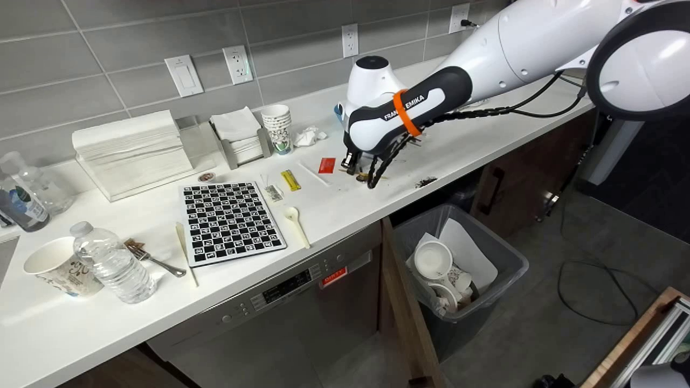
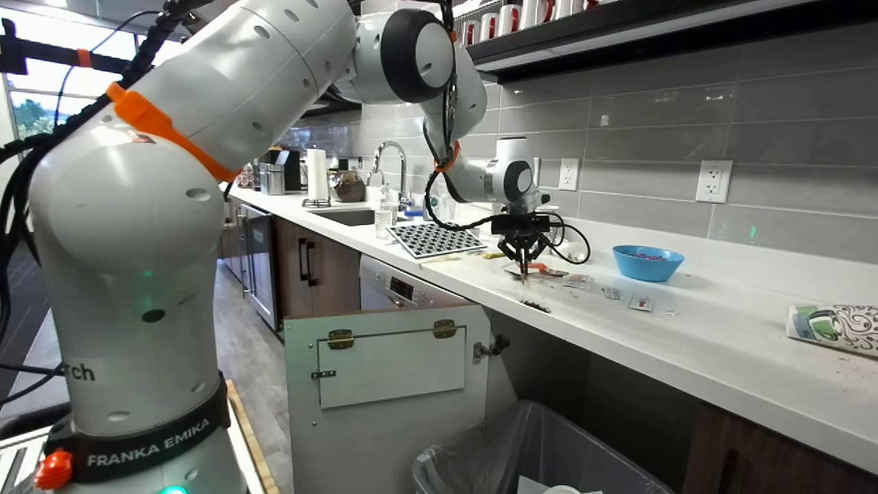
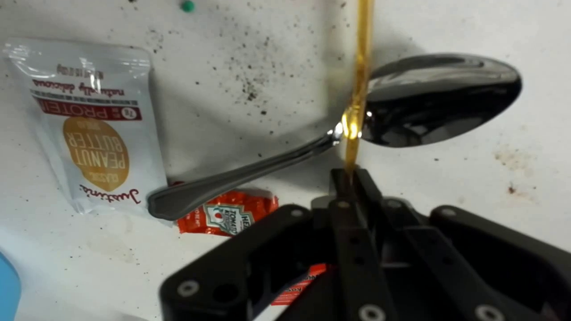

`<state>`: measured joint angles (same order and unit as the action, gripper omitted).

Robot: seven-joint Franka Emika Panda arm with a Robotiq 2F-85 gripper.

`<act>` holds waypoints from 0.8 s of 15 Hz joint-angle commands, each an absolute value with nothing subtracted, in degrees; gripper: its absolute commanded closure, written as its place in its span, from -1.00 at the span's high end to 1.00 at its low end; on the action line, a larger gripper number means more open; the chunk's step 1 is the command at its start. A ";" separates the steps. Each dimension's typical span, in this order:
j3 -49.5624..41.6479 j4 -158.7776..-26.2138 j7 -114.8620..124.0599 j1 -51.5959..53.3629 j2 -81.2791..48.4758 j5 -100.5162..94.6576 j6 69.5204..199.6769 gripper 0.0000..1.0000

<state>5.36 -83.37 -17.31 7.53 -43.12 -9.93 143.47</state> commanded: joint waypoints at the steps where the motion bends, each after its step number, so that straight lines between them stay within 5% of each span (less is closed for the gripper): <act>1: 5.37 -85.50 -17.90 7.26 -41.40 -10.79 142.05 -0.17; 8: 5.60 -87.05 -16.69 7.37 -38.80 -10.24 143.23 0.88; 12: 3.36 -85.55 -6.71 8.82 -38.58 -8.90 143.23 1.00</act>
<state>5.19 -84.51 -13.70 7.67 -39.85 -9.74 143.47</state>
